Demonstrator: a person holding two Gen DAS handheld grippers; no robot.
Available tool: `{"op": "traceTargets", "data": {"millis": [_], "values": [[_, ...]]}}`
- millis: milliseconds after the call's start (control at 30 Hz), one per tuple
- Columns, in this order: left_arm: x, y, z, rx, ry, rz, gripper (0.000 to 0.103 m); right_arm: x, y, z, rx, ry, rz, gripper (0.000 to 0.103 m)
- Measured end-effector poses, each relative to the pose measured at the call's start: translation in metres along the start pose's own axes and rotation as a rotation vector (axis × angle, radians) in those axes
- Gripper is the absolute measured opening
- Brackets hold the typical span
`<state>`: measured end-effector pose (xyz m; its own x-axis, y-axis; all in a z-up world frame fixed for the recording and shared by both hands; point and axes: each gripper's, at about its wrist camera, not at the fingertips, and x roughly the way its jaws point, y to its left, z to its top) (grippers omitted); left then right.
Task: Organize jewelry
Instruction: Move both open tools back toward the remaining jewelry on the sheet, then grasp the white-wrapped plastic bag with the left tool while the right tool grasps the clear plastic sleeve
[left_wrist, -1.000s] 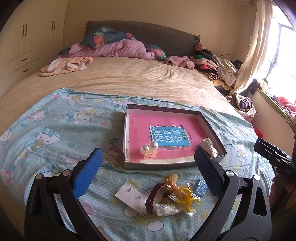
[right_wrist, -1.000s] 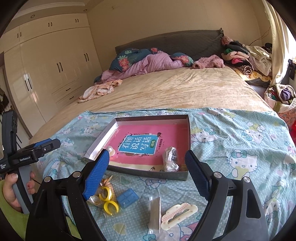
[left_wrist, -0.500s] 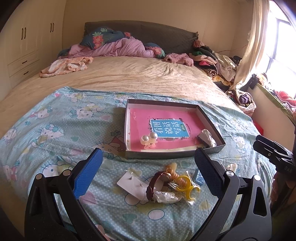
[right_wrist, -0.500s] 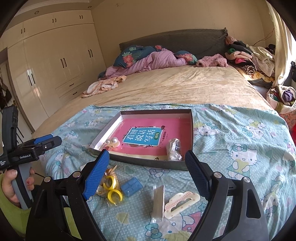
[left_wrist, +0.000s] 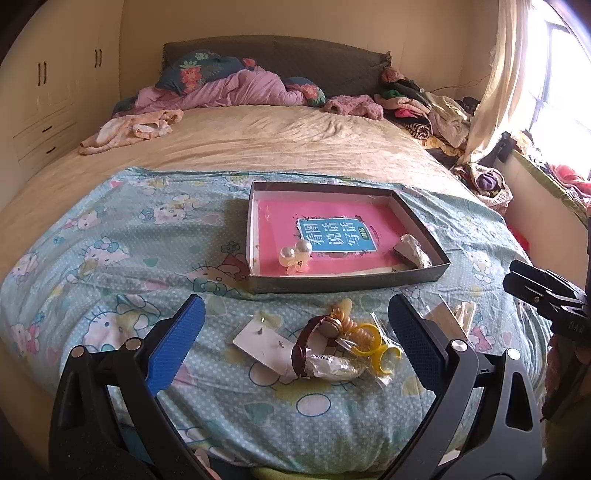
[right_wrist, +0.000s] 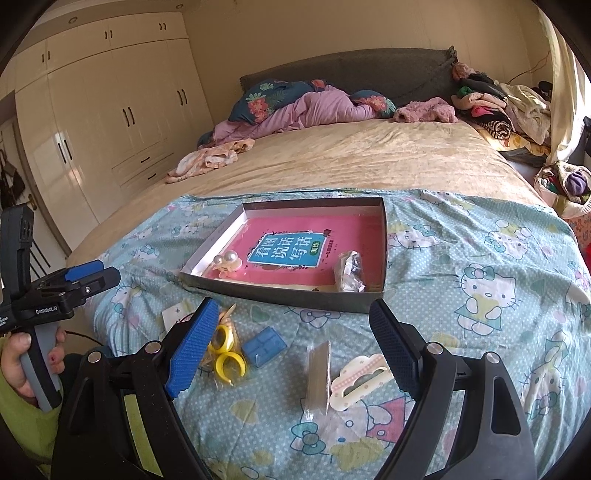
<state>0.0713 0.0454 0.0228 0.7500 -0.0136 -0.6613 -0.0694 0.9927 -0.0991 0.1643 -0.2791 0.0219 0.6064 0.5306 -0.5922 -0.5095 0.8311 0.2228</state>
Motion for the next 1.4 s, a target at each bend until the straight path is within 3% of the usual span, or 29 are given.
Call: {"op": "traceTargets", "data": {"millis": [433,767,1133,1267,1400], "values": [[0.016,-0.015,-0.031,0.044,0.086,-0.015,0.093,0.011,-0.005,-0.023,0.003,0.067,0.012,0.083],[0.031,-0.014,-0.052,0.023,0.167,-0.040,0.093,0.027,-0.007,-0.044,-0.004,0.139,0.017,0.081],[0.047,-0.021,-0.067,0.036,0.211,-0.091,0.092,0.051,-0.014,-0.061,-0.006,0.221,0.012,0.049],[0.054,-0.022,-0.072,0.024,0.238,-0.118,0.076,0.057,-0.019,-0.064,-0.010,0.238,-0.004,0.041],[0.059,-0.021,-0.076,0.002,0.258,-0.156,0.062,0.063,-0.020,-0.067,-0.019,0.252,-0.004,0.026]]}}
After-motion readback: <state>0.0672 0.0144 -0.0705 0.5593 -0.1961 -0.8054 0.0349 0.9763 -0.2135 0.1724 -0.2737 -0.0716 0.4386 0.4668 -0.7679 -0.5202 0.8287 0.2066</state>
